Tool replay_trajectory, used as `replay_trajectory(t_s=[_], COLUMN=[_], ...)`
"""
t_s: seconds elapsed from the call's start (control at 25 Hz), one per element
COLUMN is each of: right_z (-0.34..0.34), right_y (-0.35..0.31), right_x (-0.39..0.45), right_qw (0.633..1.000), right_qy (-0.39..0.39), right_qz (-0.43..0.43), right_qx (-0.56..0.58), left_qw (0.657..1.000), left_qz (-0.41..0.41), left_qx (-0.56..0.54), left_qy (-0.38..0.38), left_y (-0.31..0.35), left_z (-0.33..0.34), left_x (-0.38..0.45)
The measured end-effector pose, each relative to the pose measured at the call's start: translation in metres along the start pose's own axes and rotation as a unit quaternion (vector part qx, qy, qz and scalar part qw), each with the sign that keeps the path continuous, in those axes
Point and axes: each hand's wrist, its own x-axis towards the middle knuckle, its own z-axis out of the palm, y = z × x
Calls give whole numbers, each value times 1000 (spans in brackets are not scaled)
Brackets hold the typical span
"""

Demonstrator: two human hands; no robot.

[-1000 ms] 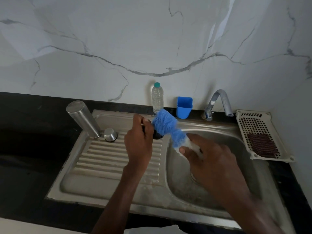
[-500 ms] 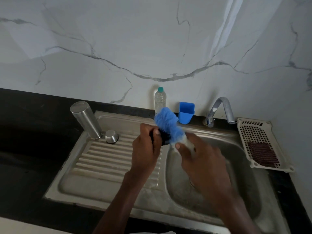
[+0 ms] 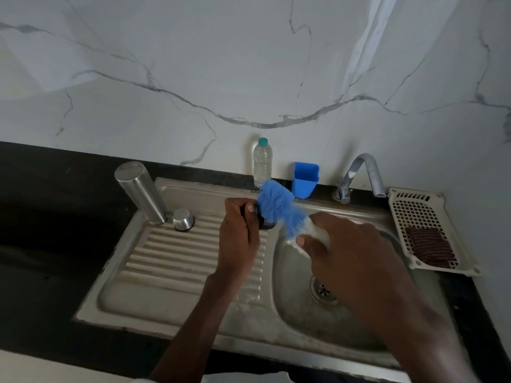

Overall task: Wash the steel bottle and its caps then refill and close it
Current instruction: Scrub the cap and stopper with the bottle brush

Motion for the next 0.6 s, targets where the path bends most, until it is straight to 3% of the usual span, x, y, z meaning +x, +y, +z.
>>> replay_trajectory(t_s=[0.08,0.16,0.24,0.28,0.4,0.44,0.52,0.6], right_z=[0,4,4,6,20,26,37,40], right_y=[-5,8,18,23,31,29,21,14], right_x=[-3,19,38,41,26,20,15,25], right_qw=[1000,978,874,833,793,778,747,743], right_qy=[-7,-64,-166,-197,-236,-247,-245,-212], right_qz=[-8,48,118,127,115,115,119,137], right_qx=[21,193,441,501,549,566,606,619], left_qw=[997,973,899,853,725,702,701,715], left_qz=[-29,-132,-280,-328,-409,-415,-417,-428], left_qx=[-69,-186,-334,-404,-553,-578,-578,-553], left_qy=[18,34,45,37,18,19,17,-2], left_y=[4,15,24,27,32,32,36,44], left_z=[-1,1,-2,-6,-16,-18,-18,-13], left_x=[0,2,7,11,23,26,27,24])
